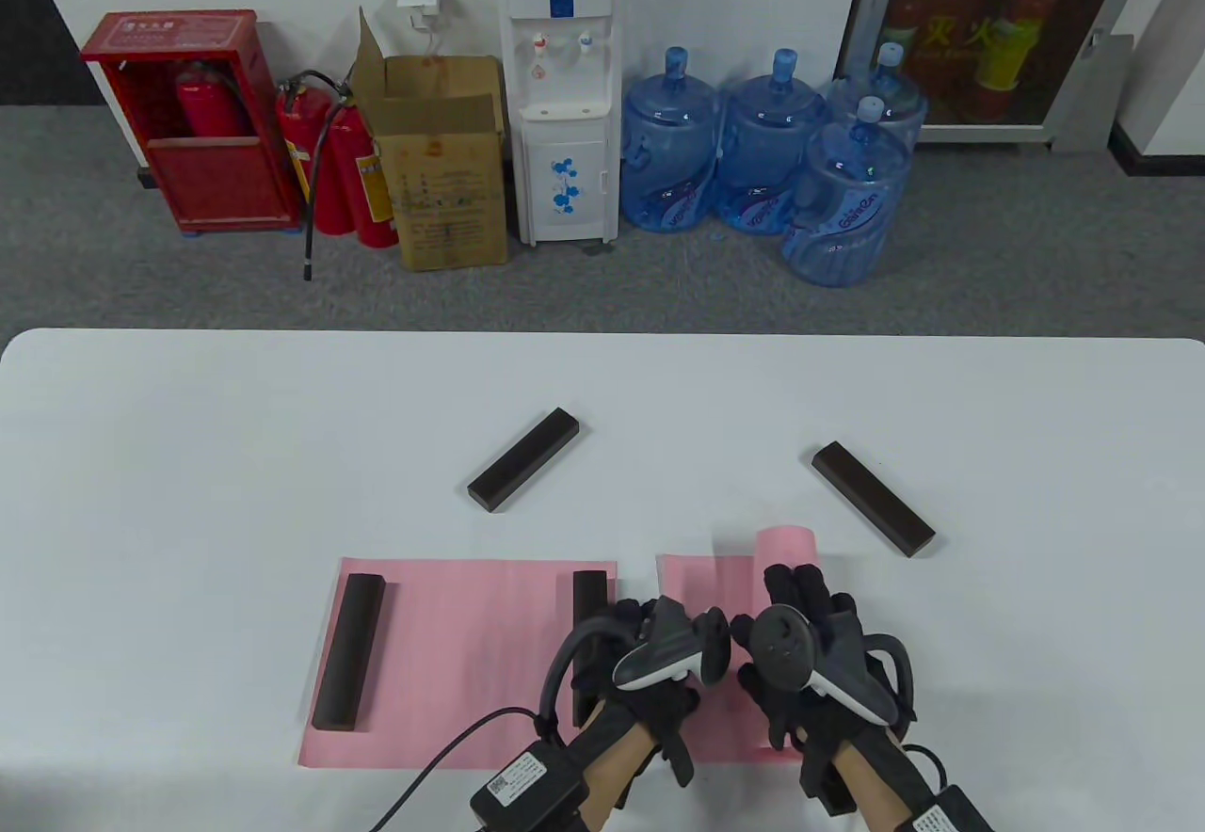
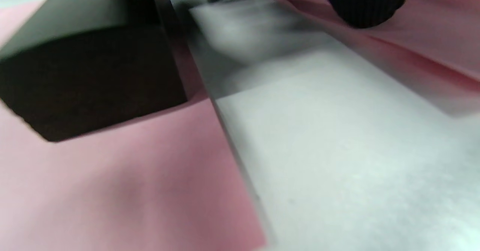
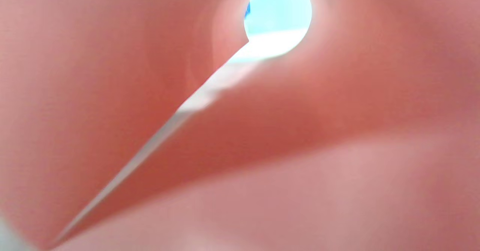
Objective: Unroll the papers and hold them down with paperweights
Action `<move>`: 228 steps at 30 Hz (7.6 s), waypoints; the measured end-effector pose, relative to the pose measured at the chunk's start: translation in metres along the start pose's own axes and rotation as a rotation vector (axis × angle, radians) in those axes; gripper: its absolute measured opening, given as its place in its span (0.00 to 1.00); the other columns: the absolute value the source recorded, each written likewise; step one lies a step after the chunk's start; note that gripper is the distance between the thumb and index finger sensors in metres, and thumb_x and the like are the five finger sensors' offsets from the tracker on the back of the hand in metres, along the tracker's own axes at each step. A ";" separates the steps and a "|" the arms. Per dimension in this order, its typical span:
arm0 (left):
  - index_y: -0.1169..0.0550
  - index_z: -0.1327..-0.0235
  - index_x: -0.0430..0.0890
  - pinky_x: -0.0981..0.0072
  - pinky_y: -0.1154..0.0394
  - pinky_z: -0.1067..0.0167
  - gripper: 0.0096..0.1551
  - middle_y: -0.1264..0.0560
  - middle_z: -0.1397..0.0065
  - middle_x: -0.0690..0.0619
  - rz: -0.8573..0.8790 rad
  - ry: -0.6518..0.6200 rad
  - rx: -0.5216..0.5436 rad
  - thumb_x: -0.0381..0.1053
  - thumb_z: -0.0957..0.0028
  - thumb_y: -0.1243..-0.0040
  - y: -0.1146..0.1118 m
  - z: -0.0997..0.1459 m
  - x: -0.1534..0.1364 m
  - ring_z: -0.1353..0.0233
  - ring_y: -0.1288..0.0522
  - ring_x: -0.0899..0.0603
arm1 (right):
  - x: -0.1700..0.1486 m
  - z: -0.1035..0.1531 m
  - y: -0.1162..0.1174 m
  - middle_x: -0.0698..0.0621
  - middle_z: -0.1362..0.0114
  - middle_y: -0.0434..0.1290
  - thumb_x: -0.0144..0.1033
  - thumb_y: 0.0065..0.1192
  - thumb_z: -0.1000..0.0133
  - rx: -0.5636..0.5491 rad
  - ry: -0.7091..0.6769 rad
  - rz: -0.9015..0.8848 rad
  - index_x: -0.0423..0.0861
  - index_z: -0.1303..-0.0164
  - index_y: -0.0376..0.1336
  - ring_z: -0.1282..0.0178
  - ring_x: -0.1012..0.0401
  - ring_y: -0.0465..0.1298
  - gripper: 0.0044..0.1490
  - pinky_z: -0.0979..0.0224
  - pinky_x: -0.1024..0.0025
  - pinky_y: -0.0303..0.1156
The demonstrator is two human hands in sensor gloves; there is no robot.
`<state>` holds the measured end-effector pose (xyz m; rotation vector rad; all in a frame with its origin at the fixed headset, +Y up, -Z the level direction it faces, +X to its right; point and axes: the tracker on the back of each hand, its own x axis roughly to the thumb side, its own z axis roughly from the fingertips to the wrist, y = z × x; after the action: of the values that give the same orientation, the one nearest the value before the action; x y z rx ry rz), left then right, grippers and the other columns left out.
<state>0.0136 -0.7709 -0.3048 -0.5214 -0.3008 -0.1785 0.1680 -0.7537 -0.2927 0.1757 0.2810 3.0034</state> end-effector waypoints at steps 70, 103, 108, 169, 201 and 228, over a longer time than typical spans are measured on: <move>0.54 0.20 0.64 0.31 0.43 0.25 0.46 0.40 0.12 0.45 0.087 0.453 0.093 0.64 0.47 0.46 0.100 -0.121 -0.175 0.17 0.38 0.30 | -0.168 0.006 -0.009 0.47 0.17 0.54 0.39 0.77 0.55 0.118 0.432 -0.037 0.55 0.34 0.65 0.16 0.42 0.57 0.37 0.20 0.37 0.55; 0.38 0.27 0.75 0.48 0.20 0.48 0.35 0.24 0.33 0.38 0.265 0.052 0.494 0.64 0.49 0.44 0.142 0.004 -0.129 0.50 0.12 0.45 | -0.173 0.009 -0.007 0.49 0.16 0.49 0.40 0.75 0.54 0.158 0.433 -0.087 0.57 0.32 0.62 0.15 0.42 0.52 0.39 0.20 0.37 0.52; 0.38 0.25 0.73 0.47 0.21 0.49 0.36 0.21 0.36 0.39 0.369 -0.078 0.415 0.67 0.49 0.45 0.131 0.028 -0.073 0.53 0.14 0.44 | -0.174 0.009 -0.007 0.49 0.16 0.50 0.40 0.76 0.54 0.156 0.433 -0.093 0.56 0.32 0.63 0.15 0.42 0.53 0.38 0.20 0.37 0.52; 0.47 0.19 0.69 0.34 0.36 0.29 0.40 0.37 0.14 0.43 0.397 0.116 0.322 0.70 0.47 0.53 -0.030 0.075 -0.245 0.22 0.31 0.31 | -0.177 0.010 -0.008 0.49 0.17 0.50 0.40 0.76 0.55 0.155 0.430 -0.116 0.58 0.32 0.63 0.15 0.42 0.52 0.39 0.20 0.37 0.52; 0.46 0.20 0.69 0.35 0.36 0.29 0.40 0.35 0.15 0.43 0.350 0.072 0.267 0.69 0.47 0.52 -0.045 0.069 -0.240 0.23 0.30 0.32 | -0.109 -0.176 -0.078 0.49 0.16 0.51 0.47 0.74 0.55 0.113 0.628 0.033 0.54 0.19 0.47 0.14 0.45 0.56 0.56 0.18 0.40 0.53; 0.46 0.20 0.69 0.35 0.35 0.30 0.40 0.35 0.15 0.43 0.385 0.025 0.257 0.69 0.47 0.52 -0.046 0.068 -0.238 0.23 0.29 0.32 | -0.104 -0.114 -0.171 0.48 0.27 0.68 0.44 0.77 0.56 -0.252 0.556 -0.087 0.49 0.22 0.55 0.35 0.50 0.78 0.52 0.29 0.48 0.69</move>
<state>-0.2374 -0.7536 -0.3051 -0.3133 -0.1903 0.2250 0.2746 -0.6206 -0.4474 -0.6797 -0.0472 2.8996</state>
